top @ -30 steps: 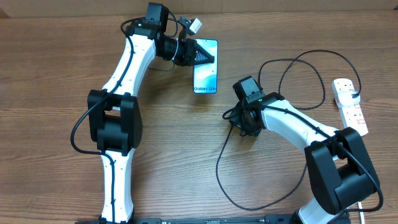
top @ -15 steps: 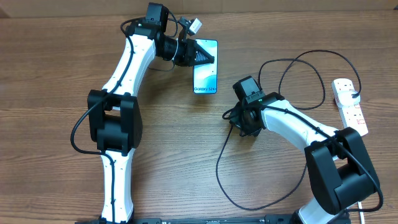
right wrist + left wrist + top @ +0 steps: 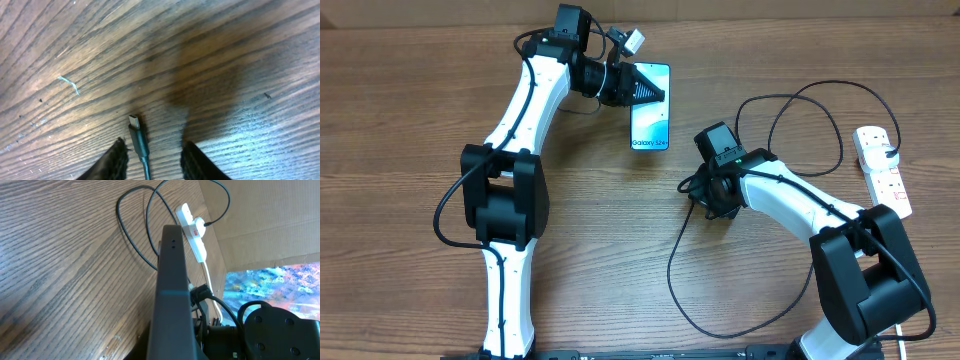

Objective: Plug charger to phone and switch on socket
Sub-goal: 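Lower the open right gripper around the USB-C plug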

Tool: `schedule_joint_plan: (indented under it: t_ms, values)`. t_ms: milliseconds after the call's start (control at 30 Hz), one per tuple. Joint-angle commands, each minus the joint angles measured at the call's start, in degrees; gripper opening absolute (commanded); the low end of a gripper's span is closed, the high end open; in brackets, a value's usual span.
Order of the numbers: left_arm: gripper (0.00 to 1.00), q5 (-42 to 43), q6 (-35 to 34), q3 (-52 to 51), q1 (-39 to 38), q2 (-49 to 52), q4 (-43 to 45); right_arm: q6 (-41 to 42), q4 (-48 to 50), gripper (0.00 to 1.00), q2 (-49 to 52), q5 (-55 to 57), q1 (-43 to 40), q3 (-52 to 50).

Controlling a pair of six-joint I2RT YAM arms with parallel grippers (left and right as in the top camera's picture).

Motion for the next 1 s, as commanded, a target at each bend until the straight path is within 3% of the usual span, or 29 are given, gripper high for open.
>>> schedule_joint_plan:
  t_ms: [0, 967]
  values:
    - [0.04, 2.23, -0.07, -0.22, 0.33, 0.42, 0.37, -0.79, 0.24, 0.32, 0.55, 0.11, 0.35, -0.37]
    - [0.04, 2.21, -0.07, -0.20, 0.50, 0.42, 0.37, -0.94, 3.23, 0.30, 1.14, 0.59, 2.43, -1.07]
